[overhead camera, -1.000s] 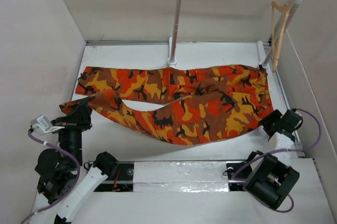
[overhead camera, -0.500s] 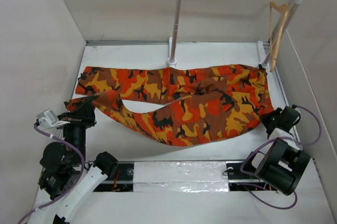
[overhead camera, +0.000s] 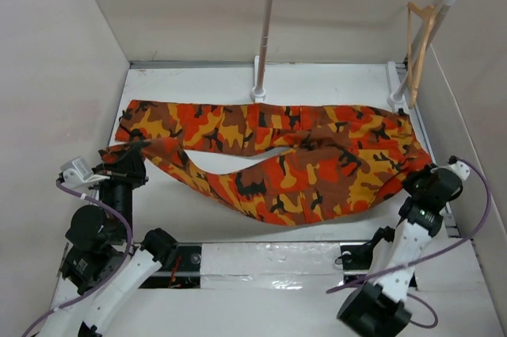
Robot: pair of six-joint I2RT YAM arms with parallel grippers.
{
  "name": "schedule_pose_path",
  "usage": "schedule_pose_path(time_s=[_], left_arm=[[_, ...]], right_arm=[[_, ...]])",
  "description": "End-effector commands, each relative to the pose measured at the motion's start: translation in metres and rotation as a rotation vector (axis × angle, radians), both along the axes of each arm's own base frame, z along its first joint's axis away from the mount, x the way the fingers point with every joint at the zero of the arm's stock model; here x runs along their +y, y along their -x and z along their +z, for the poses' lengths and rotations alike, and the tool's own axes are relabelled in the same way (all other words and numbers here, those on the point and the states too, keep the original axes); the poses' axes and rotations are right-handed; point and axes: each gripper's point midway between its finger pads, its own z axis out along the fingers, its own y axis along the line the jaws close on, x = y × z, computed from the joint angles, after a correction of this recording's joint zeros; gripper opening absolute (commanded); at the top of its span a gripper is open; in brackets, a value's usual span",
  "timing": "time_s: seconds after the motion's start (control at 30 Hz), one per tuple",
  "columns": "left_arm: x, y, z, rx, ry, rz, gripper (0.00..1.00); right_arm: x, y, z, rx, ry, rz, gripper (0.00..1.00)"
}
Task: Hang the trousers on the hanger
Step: Fold the trousers at the center of the board.
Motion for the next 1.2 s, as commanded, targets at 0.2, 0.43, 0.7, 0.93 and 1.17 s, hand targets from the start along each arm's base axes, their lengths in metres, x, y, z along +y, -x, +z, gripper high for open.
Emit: schedule_pose_path(time_s=[0.2, 0.43, 0.7, 0.93, 1.17], left_arm=[[0.027, 0.008, 0.044, -0.080, 0.092, 0.121, 0.00], [0.036, -0.008, 0.031, -0.008, 0.038, 0.266, 0.00], [0.040, -0.032, 0.000, 0.144, -0.086, 0.495, 0.00], [0.045, -0.069, -0.009, 0.233, -0.218, 0.655, 0.00], [0.094, -0.146, -0.043, 0.474, -0.151, 0.822, 0.00]], right_arm=[[0.005, 0.038, 0.106, 0.021, 0.238, 0.011, 0.00], [-0.019, 0.020, 0.130, -0.026, 0.306, -0.074, 0.00], [-0.054, -0.056, 0.113, -0.086, 0.192, -0.068, 0.00], [-0.057, -0.119, 0.108, -0.152, 0.093, 0.060, 0.00], [-0.049, -0.122, 0.115, -0.155, 0.130, 0.088, 0.00]])
